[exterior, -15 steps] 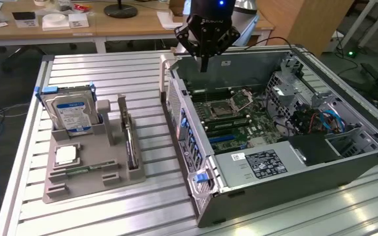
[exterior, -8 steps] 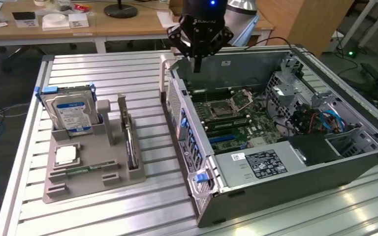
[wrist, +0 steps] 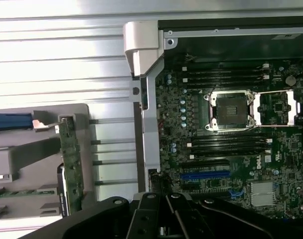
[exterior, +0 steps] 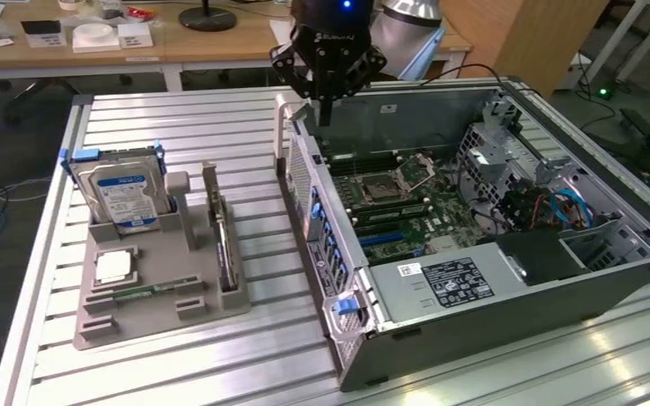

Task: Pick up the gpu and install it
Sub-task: 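Reach for the gpu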

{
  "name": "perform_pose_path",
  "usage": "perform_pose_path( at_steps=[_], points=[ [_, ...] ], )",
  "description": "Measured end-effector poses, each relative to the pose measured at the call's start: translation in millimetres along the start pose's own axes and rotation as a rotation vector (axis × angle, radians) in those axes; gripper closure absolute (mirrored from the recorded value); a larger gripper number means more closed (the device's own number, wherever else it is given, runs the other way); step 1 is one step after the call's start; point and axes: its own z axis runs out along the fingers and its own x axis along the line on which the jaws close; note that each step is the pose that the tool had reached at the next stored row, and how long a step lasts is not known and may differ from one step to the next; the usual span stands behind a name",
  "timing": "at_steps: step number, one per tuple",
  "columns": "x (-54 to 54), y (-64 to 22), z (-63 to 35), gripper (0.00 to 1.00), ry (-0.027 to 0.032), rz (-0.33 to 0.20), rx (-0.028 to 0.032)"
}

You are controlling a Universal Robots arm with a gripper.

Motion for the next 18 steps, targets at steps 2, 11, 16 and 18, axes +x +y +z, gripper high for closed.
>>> perform_pose_path(
  at_steps=[2,11,16,18],
  points=[
    [5.5,-0.4,-0.1,0.89,0.0,0.0,-0.0001],
    [26.2,-1.9,-0.5,0.89,0.0,0.0,0.0],
    [37.1,-2.8,-0.7,0.89,-0.0001,0.0,-0.0001],
    [41.4,-3.1,-0.8,0.89,0.0,0.0,0.0]
  ],
)
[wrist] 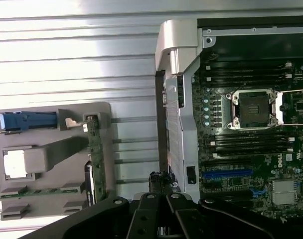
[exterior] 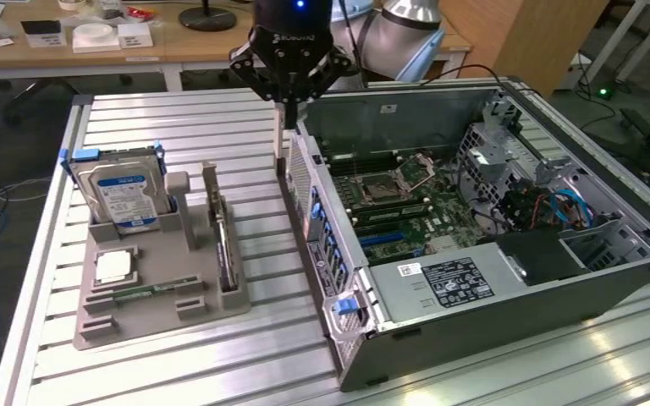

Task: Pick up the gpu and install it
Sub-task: 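Reach for the gpu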

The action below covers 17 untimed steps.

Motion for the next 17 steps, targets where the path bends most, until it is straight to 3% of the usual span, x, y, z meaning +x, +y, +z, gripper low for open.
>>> perform_pose_path(
  at_steps=[17],
  points=[
    [38.1,-2.9,-0.7,0.89,0.0,0.0,0.0]
  ],
)
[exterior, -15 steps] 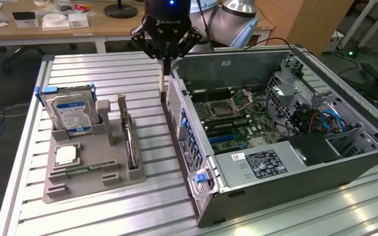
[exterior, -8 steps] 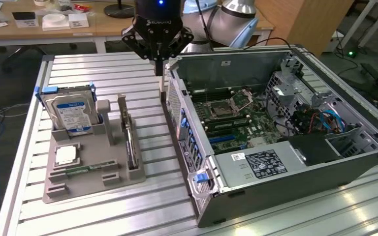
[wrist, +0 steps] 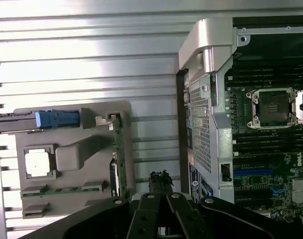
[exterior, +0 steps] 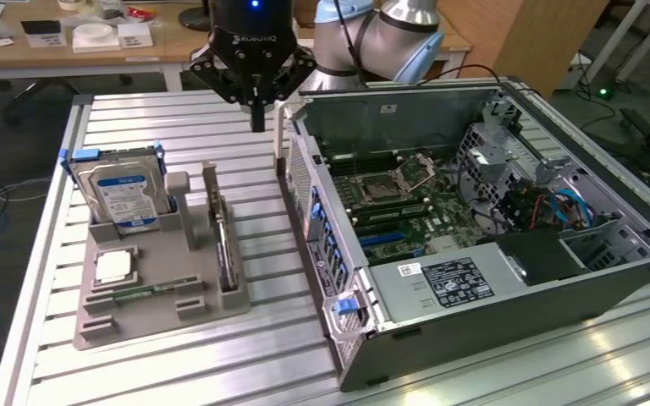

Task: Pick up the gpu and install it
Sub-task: 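Reach for the gpu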

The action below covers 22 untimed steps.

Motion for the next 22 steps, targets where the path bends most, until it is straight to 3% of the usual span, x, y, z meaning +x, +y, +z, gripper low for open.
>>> perform_pose_path(
  at_steps=[7,9,22],
  points=[
    [17.0,-1.3,-0.3,0.89,0.0,0.0,0.0],
    [33.1,-2.4,-0.6,0.89,0.0,0.0,0.0],
    [62.7,-4.6,-1.2,0.89,0.0,0.0,0.0]
  ],
)
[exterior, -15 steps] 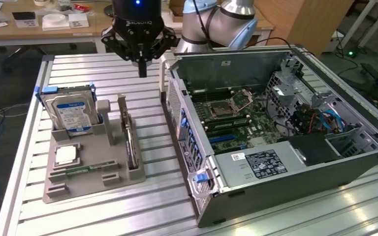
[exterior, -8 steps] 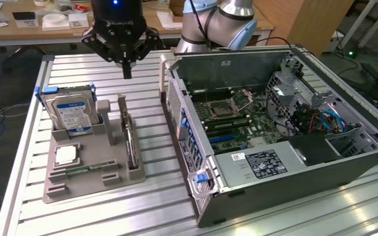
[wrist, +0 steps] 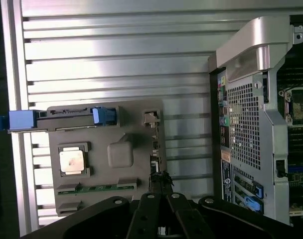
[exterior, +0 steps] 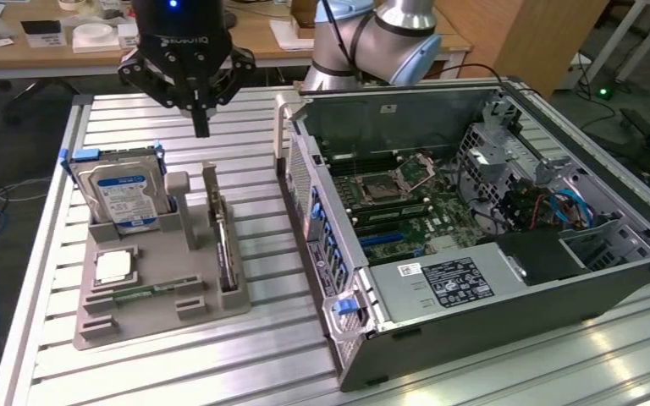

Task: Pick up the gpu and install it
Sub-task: 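Reach for the gpu, then pick up the gpu and move the gpu toward the slot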

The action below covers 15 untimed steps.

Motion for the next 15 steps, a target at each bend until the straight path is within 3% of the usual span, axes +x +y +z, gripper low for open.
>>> perform_pose_path(
  at_steps=[15],
  points=[
    [0.3,0.0,0.0,0.89,0.0,0.0,0.0]
  ],
)
